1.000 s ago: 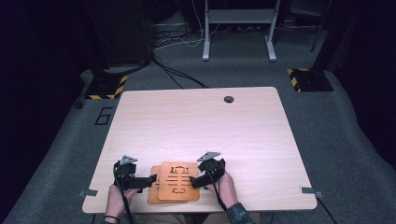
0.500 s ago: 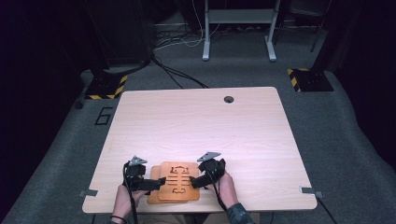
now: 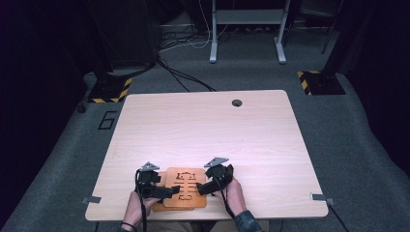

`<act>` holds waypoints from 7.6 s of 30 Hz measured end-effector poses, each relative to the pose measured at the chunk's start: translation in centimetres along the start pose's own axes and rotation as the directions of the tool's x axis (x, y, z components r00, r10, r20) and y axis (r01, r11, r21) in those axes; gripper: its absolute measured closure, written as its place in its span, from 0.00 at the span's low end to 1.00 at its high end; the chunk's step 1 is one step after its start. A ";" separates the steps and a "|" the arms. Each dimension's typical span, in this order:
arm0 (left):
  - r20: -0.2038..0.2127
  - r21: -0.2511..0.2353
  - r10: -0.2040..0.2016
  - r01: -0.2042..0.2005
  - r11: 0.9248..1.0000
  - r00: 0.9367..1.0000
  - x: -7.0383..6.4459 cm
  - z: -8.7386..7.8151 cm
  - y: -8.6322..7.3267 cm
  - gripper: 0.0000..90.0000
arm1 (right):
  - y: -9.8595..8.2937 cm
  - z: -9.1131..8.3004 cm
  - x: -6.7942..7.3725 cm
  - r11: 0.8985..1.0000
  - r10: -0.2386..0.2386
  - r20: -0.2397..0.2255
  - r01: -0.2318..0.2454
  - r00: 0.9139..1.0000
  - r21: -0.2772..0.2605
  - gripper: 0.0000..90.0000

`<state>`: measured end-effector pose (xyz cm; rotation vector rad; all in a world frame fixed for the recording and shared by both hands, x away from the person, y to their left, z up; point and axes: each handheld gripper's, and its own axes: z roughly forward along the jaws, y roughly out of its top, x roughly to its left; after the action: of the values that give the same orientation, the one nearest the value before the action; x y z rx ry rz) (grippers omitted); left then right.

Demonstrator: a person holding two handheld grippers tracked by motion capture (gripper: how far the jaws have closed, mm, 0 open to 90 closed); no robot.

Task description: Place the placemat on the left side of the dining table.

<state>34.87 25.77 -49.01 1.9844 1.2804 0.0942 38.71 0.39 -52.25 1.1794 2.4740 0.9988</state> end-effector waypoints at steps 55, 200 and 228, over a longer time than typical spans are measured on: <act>0.140 0.037 -0.070 0.065 0.997 0.988 -0.7 0.0 1.7 0.11 | -0.5 -0.5 -0.8 0.999 0.041 -0.017 -0.042 0.999 -0.026 0.00; -0.064 0.163 0.321 -0.308 0.937 0.945 -9.6 0.2 16.3 0.96 | -5.5 -4.9 -7.8 0.975 0.206 0.239 -0.178 0.949 -0.132 0.01; -0.200 0.034 0.073 -0.067 0.997 0.977 -0.4 -5.9 18.9 0.96 | -5.3 -4.6 -7.8 0.981 0.189 0.270 -0.166 0.944 -0.105 0.00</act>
<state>46.26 24.70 -32.84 2.0851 1.3436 0.3213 38.50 -10.02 -53.01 1.4290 2.1207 0.8946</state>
